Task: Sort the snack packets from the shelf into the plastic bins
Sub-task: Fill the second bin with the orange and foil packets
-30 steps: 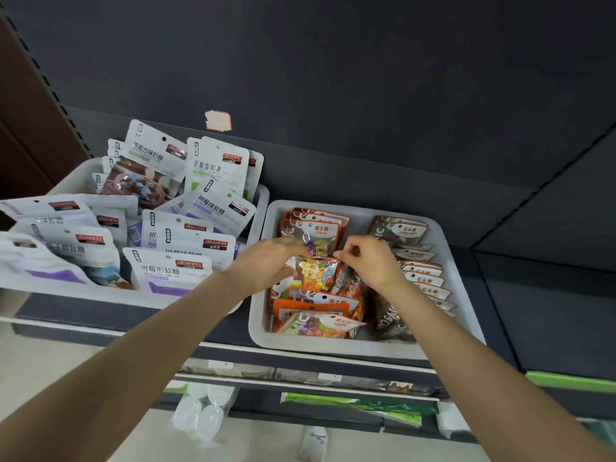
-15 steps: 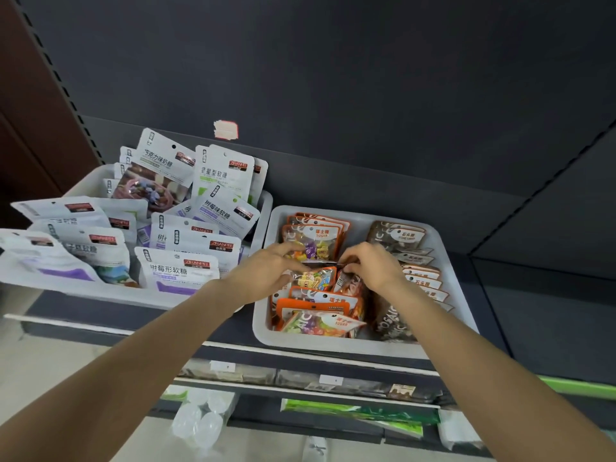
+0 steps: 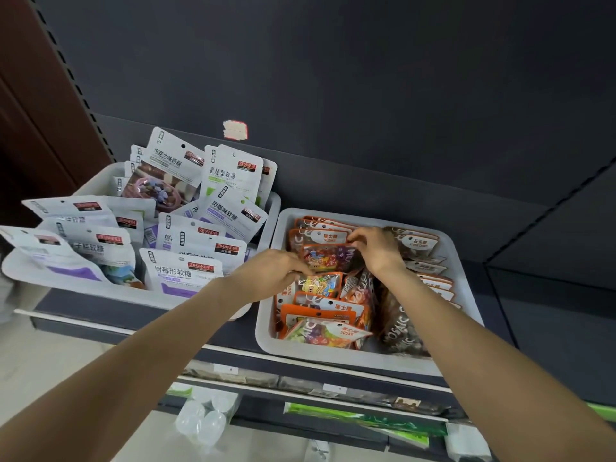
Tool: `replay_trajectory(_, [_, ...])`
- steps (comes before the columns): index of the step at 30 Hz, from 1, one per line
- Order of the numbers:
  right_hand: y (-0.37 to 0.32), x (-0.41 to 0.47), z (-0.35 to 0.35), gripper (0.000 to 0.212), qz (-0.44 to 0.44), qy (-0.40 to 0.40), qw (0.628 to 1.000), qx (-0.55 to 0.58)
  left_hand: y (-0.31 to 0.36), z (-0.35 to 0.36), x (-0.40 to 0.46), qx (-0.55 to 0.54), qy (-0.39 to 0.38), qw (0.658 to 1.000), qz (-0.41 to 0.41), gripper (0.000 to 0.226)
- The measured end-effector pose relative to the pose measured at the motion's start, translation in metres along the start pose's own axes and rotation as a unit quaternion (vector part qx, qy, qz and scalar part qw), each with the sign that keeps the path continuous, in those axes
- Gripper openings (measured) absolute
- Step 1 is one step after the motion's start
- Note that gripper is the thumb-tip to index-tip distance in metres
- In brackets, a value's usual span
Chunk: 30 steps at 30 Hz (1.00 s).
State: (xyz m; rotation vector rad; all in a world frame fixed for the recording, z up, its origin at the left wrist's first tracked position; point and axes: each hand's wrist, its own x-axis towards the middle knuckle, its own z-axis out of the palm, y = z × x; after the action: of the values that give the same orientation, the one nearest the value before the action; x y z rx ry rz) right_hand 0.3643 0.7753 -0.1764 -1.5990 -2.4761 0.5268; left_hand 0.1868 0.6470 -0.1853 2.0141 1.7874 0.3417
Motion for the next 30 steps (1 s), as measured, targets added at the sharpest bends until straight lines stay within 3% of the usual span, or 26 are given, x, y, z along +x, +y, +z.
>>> replay_trajectory(5, [0.004,-0.004,0.004,0.028,-0.044,-0.061,0.996,-0.036,0.001,-0.001,0.004,-0.002,-0.008,1.000,-0.013,0.030])
replay_trajectory(9, [-0.002,-0.005,0.005,0.025,-0.027,-0.011,0.999,-0.029,0.002,-0.004,0.007,-0.004,-0.012,1.000,-0.028,0.030])
replay_trajectory(13, [-0.002,-0.003,-0.004,0.027,0.000,0.041,0.996,0.079,-0.001,-0.003,0.015,-0.018,0.074,0.995,-0.064,0.030])
replay_trajectory(16, [0.003,-0.005,-0.003,0.021,0.010,0.003,0.993,0.114,-0.001,-0.003,0.027,-0.015,0.118,0.985,-0.127,0.041])
replay_trajectory(19, [0.008,-0.009,0.002,0.016,0.024,-0.027,0.993,0.112,0.000,-0.003,0.039,0.030,0.079,0.989,-0.123,0.039])
replay_trajectory(25, [0.006,-0.009,-0.002,0.016,0.002,-0.098,0.990,0.099,0.000,-0.009,0.053,-0.029,0.141,0.978,-0.149,0.032])
replay_trajectory(30, [0.006,-0.007,-0.004,0.014,0.010,-0.110,0.987,0.119,-0.003,-0.016,0.059,0.017,0.071,0.986,-0.152,0.033])
